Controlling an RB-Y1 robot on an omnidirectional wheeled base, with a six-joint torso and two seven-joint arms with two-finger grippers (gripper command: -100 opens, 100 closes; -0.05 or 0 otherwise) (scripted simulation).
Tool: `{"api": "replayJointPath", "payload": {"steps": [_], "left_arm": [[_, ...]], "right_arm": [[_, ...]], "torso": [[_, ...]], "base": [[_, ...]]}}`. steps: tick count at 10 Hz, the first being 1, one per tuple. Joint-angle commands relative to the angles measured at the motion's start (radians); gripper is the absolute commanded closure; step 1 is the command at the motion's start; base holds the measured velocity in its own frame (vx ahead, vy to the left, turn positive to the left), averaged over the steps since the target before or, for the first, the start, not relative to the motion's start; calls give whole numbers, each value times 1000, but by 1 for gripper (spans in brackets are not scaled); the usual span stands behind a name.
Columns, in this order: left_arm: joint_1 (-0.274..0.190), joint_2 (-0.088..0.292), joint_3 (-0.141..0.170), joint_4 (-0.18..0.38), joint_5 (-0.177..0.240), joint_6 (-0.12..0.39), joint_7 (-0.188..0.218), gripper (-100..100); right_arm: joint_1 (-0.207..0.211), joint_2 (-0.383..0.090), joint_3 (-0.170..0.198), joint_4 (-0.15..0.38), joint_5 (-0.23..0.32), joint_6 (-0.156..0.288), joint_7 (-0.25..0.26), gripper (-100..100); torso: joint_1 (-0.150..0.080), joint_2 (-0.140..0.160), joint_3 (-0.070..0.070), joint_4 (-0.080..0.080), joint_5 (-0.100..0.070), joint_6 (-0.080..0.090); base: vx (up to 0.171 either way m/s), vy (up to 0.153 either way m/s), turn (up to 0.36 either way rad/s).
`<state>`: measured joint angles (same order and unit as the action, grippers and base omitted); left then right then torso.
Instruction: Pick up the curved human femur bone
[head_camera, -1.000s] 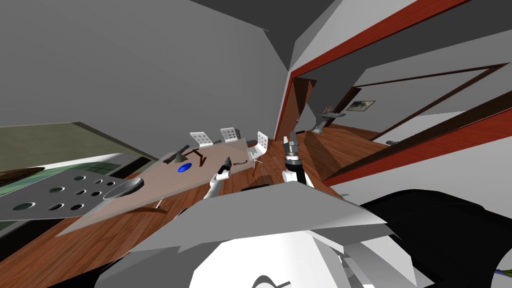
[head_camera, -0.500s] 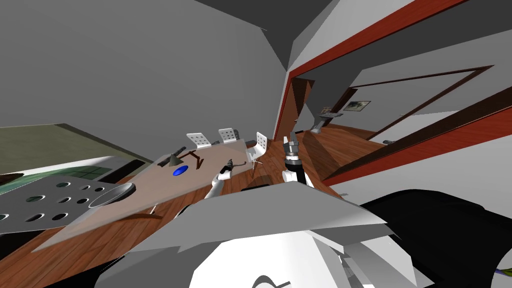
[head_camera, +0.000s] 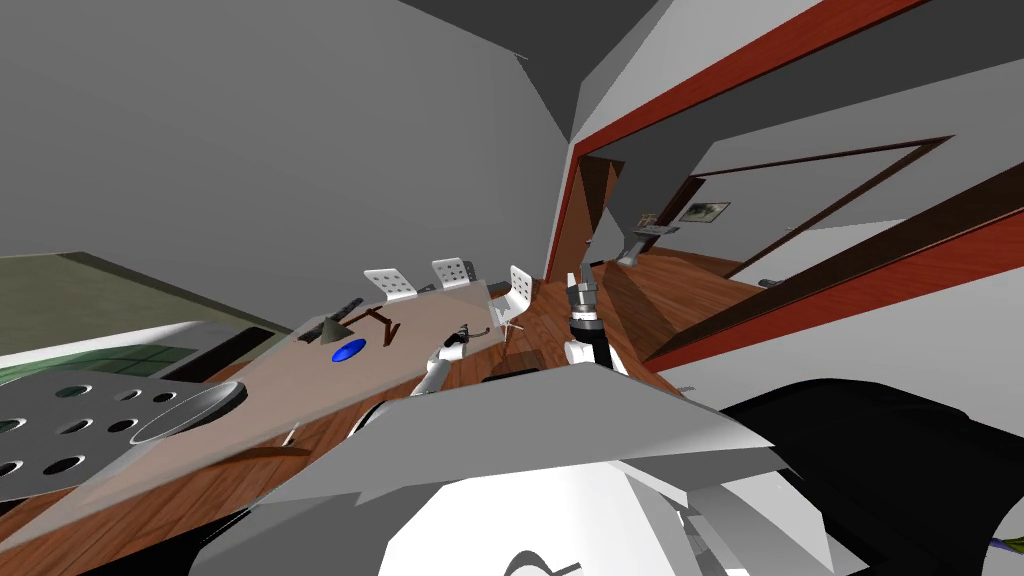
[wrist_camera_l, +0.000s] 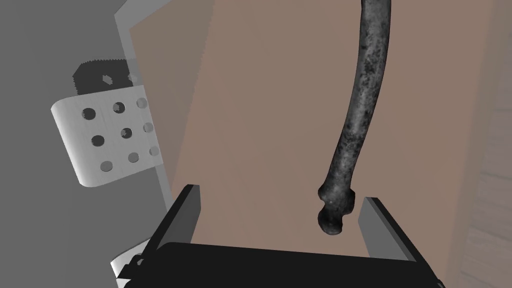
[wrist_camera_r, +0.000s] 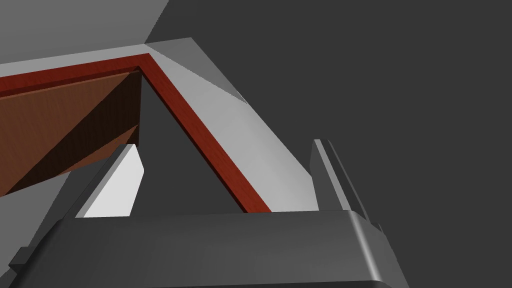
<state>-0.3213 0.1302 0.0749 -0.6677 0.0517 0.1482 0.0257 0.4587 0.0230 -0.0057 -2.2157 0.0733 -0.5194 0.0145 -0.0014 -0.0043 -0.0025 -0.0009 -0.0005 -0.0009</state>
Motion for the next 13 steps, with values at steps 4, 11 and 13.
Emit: {"api": "replayJointPath", "payload": {"steps": [4, 11, 13], "left_arm": [[-58, 6, -14, 133, -3, 28, -6, -100], [-75, 8, -22, 220, -8, 63, -11, -100], [-73, 7, -24, 236, -9, 70, -12, -100]], "right_arm": [[0, 0, 0, 0, 0, 0, 0, 0], [0, 0, 0, 0, 0, 0, 0, 0], [0, 0, 0, 0, 0, 0, 0, 0]], "torso": [[1, 2, 1, 0, 0, 0], [1, 2, 1, 0, 0, 0], [1, 3, 2, 1, 0, 0]], "base": [[50, -6, -37], [49, -4, -19], [18, -1, -12]]}}
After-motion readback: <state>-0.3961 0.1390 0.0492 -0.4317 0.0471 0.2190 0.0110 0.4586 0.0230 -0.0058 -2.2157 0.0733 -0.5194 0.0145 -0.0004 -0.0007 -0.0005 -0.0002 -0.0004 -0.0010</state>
